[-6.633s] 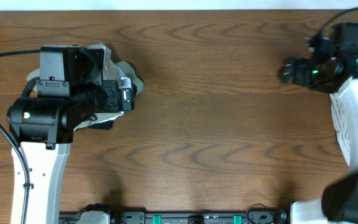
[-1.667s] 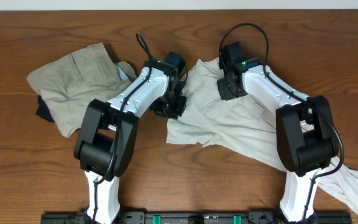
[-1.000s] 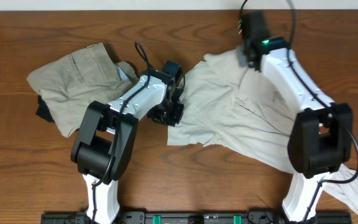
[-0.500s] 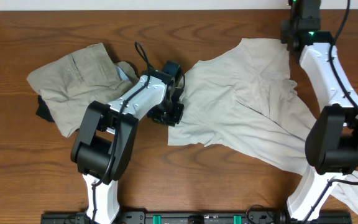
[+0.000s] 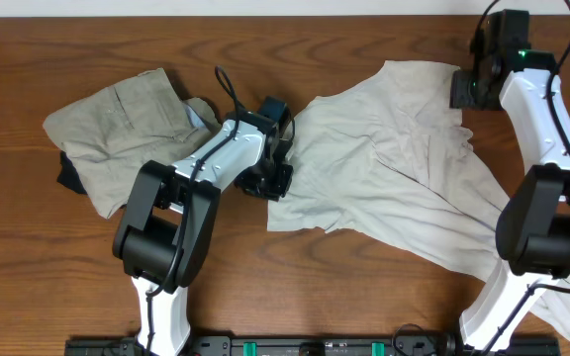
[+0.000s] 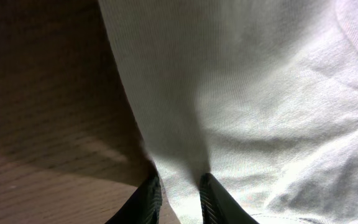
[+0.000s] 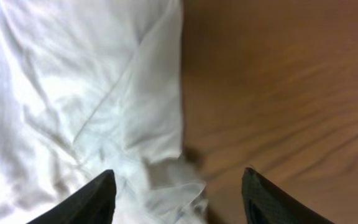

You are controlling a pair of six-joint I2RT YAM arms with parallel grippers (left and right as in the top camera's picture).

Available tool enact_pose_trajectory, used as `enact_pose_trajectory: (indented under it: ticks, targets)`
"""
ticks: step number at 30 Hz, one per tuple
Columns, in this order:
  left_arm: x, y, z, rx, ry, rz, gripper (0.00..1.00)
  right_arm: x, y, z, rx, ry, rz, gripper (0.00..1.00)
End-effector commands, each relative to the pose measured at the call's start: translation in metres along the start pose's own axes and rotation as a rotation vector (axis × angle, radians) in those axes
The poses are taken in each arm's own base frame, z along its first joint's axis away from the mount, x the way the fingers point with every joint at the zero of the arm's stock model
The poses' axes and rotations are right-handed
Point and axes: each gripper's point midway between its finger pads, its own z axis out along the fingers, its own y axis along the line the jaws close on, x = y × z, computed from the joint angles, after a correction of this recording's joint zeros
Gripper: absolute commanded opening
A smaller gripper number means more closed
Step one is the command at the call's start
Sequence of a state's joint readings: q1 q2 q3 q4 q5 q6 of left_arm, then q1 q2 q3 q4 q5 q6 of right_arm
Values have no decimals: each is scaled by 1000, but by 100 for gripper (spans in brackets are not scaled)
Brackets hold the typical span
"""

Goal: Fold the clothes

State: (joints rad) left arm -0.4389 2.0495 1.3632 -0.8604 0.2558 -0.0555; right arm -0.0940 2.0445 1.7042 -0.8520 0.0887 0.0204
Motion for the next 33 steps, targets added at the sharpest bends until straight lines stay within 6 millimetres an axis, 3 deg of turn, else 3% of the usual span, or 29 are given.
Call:
enact_pose_trajectory:
  ticks: [1,6,10,20,27,33]
  targets:
    - [18,11,23,-31,78,-19,25,26,23,22,-72,108,108,59]
    - [18,11,23,-31,79,-19,25,49,41,50,-62,189,130,47]
    - [20,11,23,-32,86,-20,25,50,41,68,-8,181,131,36]
    - [23,11,23,-33,98,-22,25,31,14,59,41,113,186,1]
    - [22,11,22,-33,96,-22,25,0,-34,14,66,-22,208,1]
    - [22,11,22,-33,96,-22,25,-27,-108,-18,132,-179,330,1]
